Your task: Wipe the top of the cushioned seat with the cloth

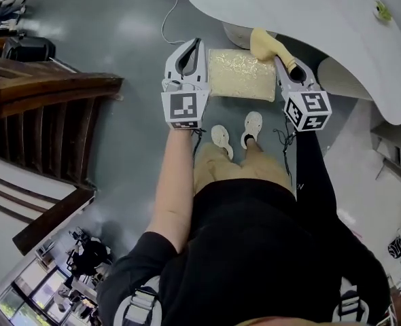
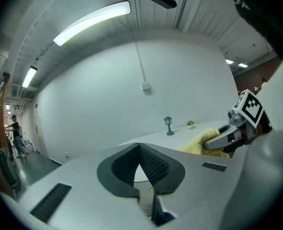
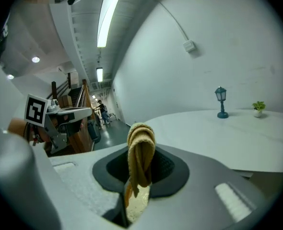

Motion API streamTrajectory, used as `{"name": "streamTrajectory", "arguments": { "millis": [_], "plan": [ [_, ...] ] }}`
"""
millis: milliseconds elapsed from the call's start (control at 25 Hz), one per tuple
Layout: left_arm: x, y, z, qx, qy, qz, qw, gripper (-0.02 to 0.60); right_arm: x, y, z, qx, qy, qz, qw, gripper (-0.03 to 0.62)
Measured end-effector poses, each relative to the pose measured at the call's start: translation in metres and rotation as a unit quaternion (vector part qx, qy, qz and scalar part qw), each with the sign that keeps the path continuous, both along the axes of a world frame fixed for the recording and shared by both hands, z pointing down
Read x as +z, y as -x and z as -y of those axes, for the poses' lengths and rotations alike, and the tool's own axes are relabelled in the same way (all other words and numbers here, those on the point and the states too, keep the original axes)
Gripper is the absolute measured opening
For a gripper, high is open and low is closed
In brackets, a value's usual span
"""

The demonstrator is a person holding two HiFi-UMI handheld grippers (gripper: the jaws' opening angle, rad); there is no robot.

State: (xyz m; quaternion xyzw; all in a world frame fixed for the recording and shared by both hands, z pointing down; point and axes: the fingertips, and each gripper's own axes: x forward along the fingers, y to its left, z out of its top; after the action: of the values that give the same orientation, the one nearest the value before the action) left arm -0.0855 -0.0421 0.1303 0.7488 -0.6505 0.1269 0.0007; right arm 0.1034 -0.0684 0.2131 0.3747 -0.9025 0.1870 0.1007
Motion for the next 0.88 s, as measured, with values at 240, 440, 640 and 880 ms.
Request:
{"name": "streamTrajectory", "arguments": {
  "millis": [240, 440, 640, 880],
  "plan": [
    [0.063, 0.021, 0.02, 0.016, 0.035, -0.009, 0.9992, 0.008, 0.069, 0.04, -0.006, -0.026, 0.055, -0.037, 0.997, 0.057],
    [0.118, 0.041, 0.037, 0.047, 0.055, -0.006, 0.9974, 0.008, 0.129, 0.082, -0.009, -0.036, 0.094, -0.059, 0.993, 0.058],
    [0.162, 0.063, 0.055, 0.074, 0.067, -0.006, 0.9949, 0.008, 0.175, 0.125, 0.003, -0.028, 0.123, -0.056, 0.99, 0.058],
    [0.209, 0.097, 0.073, 0.076, 0.082, -0.025, 0.9935, 0.008, 0.241, 0.184, 0.024, -0.013, 0.16, -0.051, 0.986, 0.058]
  ]
}}
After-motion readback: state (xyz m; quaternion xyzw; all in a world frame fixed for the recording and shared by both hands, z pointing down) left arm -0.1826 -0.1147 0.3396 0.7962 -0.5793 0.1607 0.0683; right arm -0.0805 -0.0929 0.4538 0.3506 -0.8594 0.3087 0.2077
